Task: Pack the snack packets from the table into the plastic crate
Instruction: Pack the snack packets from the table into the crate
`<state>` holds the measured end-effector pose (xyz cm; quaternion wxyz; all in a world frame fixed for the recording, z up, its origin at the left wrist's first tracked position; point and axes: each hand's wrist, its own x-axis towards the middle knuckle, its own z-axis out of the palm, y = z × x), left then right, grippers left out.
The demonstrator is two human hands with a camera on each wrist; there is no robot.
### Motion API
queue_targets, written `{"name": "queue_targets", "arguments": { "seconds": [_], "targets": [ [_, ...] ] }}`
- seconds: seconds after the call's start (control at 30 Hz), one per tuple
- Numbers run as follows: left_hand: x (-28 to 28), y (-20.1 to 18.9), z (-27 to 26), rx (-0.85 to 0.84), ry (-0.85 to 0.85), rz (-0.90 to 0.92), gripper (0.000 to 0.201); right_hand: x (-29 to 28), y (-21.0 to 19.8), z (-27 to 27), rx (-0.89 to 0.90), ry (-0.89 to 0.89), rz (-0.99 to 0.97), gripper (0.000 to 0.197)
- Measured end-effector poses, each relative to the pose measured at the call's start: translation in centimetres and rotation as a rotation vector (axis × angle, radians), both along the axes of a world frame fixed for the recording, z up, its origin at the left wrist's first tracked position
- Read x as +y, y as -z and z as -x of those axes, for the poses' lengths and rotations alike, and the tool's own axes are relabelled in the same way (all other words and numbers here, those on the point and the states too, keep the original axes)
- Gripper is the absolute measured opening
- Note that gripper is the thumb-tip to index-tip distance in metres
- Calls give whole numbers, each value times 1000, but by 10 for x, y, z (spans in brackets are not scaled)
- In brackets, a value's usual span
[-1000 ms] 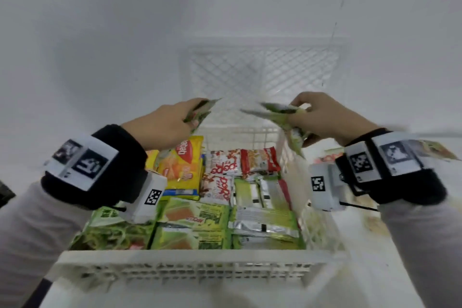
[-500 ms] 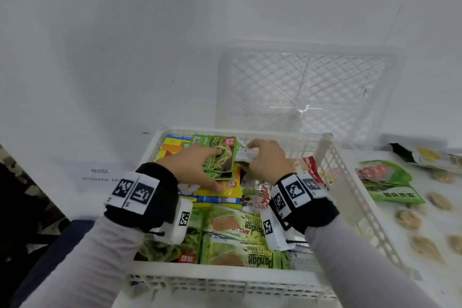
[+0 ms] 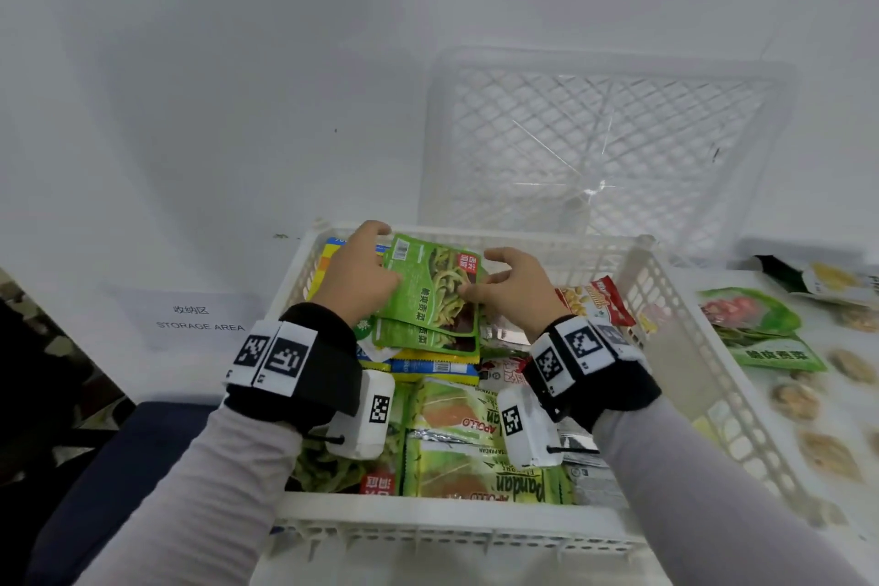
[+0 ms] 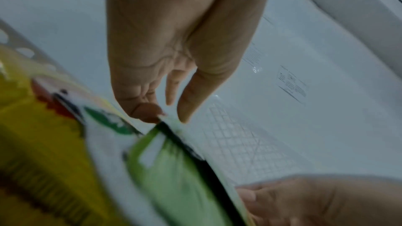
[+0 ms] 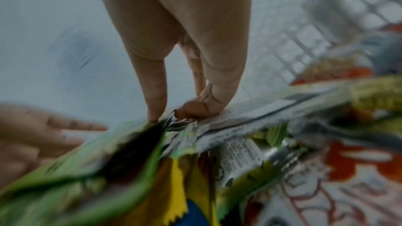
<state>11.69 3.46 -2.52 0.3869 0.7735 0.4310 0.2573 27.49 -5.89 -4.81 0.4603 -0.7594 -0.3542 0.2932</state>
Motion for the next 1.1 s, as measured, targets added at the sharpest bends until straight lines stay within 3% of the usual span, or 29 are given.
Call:
{"name": "queue_targets", "arguments": {
  "seconds": [0.1, 0.2, 0.4, 0.5, 0.57, 0.73, 0.9, 1.1],
  "targets": [
    [3, 1, -1, -115, -37, 122, 50, -3, 1, -8, 259, 21, -31, 43],
    [1, 1, 0, -172, 2, 125, 23, -5, 0, -12, 319, 23, -98, 11],
    [6, 5, -3, -182, -81, 165, 17, -9, -5, -19, 487, 66, -184, 16],
    [7, 5, -1, -203, -115, 89, 11, -14, -15, -23, 478, 80, -262, 15],
    [7, 0, 1, -246, -117, 106, 19, -18, -22, -27, 461, 80, -284, 17],
    [0, -29, 1, -251, -21, 171, 38, -36, -56, -52, 302, 29, -158, 30],
    [-24, -41, -26, -95, 179, 146, 49, -62, -95, -74, -182, -234, 351, 74],
    [-52, -47, -55, -67, 385, 115, 31, -87, -111, -78, -379, -432, 697, 55]
  ]
}}
